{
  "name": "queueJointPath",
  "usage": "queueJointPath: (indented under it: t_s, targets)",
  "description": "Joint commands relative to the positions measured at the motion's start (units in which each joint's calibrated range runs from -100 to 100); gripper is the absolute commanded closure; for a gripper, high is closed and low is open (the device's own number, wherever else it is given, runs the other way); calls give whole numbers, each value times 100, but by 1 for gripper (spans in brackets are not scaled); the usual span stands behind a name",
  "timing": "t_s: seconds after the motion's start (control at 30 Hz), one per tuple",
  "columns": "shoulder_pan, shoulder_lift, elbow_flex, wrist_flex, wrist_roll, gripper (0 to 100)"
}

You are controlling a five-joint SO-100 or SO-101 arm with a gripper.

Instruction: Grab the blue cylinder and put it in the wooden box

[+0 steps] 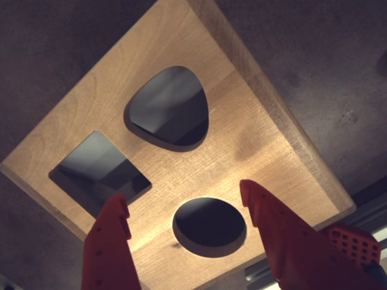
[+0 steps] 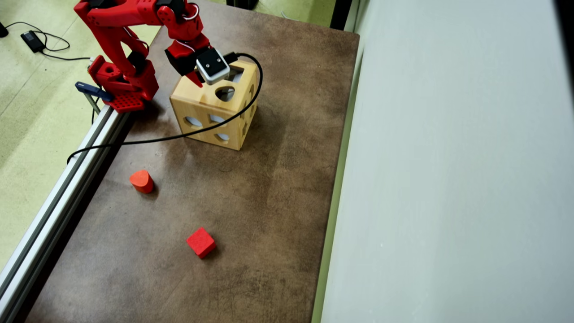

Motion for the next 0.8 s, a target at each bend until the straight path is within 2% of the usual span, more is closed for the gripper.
queueJointPath:
  t_s: [0.0, 0.37, 0.63, 0.77]
  targets:
    - [-35, -739, -159, -148, 5, 70]
    - [40, -4374, -687, -60, -5, 71]
    - [32, -7338, 646, -52, 39, 71]
    - [40, -7524, 932, 133, 39, 71]
